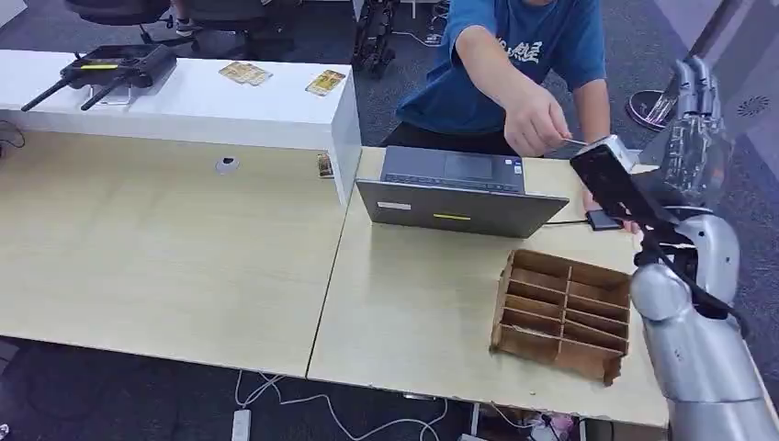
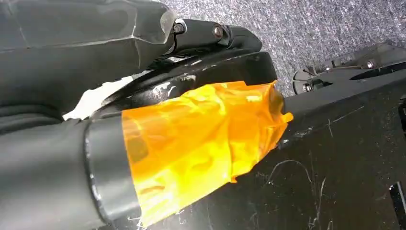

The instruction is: Pass the card to the sensor for recognition and then transmit it.

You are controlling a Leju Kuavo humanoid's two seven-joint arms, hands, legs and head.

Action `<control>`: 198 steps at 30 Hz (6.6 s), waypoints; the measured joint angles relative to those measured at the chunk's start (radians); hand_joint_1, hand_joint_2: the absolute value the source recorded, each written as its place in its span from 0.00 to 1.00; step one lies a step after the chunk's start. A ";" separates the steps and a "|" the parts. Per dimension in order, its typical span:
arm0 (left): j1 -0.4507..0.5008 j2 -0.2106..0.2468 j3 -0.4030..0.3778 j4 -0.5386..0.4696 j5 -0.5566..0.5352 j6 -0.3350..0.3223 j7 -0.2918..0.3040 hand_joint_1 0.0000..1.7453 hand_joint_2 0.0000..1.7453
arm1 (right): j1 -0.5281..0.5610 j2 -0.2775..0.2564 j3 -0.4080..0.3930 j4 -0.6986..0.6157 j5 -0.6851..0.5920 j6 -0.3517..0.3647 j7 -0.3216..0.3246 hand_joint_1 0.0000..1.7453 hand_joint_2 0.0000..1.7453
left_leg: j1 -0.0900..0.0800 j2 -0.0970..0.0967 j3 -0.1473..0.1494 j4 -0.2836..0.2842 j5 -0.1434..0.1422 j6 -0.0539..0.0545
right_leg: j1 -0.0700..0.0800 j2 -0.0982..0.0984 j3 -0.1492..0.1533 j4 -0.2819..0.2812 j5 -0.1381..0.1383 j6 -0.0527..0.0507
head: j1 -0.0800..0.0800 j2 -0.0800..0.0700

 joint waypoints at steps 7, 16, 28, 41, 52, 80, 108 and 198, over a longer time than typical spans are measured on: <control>-0.001 0.000 0.000 0.000 0.002 0.000 0.002 0.00 0.00 | -0.023 -0.013 0.018 0.071 -0.011 -0.004 -0.001 0.00 1.00 | 0.000 0.000 -0.001 0.000 0.000 0.000 | 0.000 0.000 0.000 0.000 0.000 0.000 | 0.000 0.000; -0.001 0.000 0.000 0.000 0.004 0.000 0.002 0.00 0.00 | -0.031 -0.018 0.032 0.095 -0.011 -0.005 -0.001 0.00 1.00 | 0.000 0.000 0.000 0.000 0.000 0.000 | 0.000 0.000 0.000 0.000 0.000 0.000 | 0.000 0.000; -0.002 0.000 0.000 0.000 0.013 0.000 0.002 0.00 0.00 | -0.033 -0.023 0.047 0.101 -0.012 -0.008 -0.004 0.00 1.00 | 0.000 0.000 0.000 0.000 0.000 0.000 | 0.000 0.000 0.000 0.000 0.000 0.000 | 0.000 0.000; -0.002 0.000 0.000 0.000 0.019 0.000 0.002 0.00 0.00 | -0.021 -0.045 0.048 0.092 -0.029 -0.019 -0.016 0.00 1.00 | 0.000 0.000 0.000 0.000 0.000 0.000 | 0.000 0.000 0.000 0.000 0.000 0.000 | 0.000 0.000; -0.002 0.000 0.000 0.000 0.030 0.000 0.000 0.00 0.00 | -0.010 -0.046 0.048 0.085 -0.066 -0.021 -0.035 1.00 1.00 | 0.000 0.000 0.000 0.000 0.000 0.000 | 0.000 0.000 0.000 0.000 0.000 0.000 | 0.000 0.000; -0.003 0.000 0.000 0.000 0.038 0.000 -0.001 0.00 0.00 | -0.008 -0.045 0.049 0.075 -0.126 -0.011 -0.052 1.00 1.00 | 0.000 0.000 -0.001 0.000 0.000 0.000 | 0.000 0.000 0.000 0.000 0.000 0.000 | 0.000 0.000; -0.003 0.002 0.000 0.000 0.082 0.001 -0.011 0.00 0.00 | -0.031 0.021 -0.039 0.116 -1.126 0.116 -0.156 1.00 1.00 | 0.000 0.000 0.000 0.000 0.000 0.000 | 0.000 0.000 0.000 0.000 0.000 0.000 | 0.000 0.000; -0.002 0.000 0.000 0.000 0.120 0.013 -0.022 0.00 0.00 | 0.385 -0.277 -0.554 0.264 -0.884 0.102 -0.230 1.00 1.00 | 0.000 0.000 -0.001 0.001 -0.002 0.001 | 0.000 0.000 0.000 -0.001 -0.001 0.001 | 0.000 0.000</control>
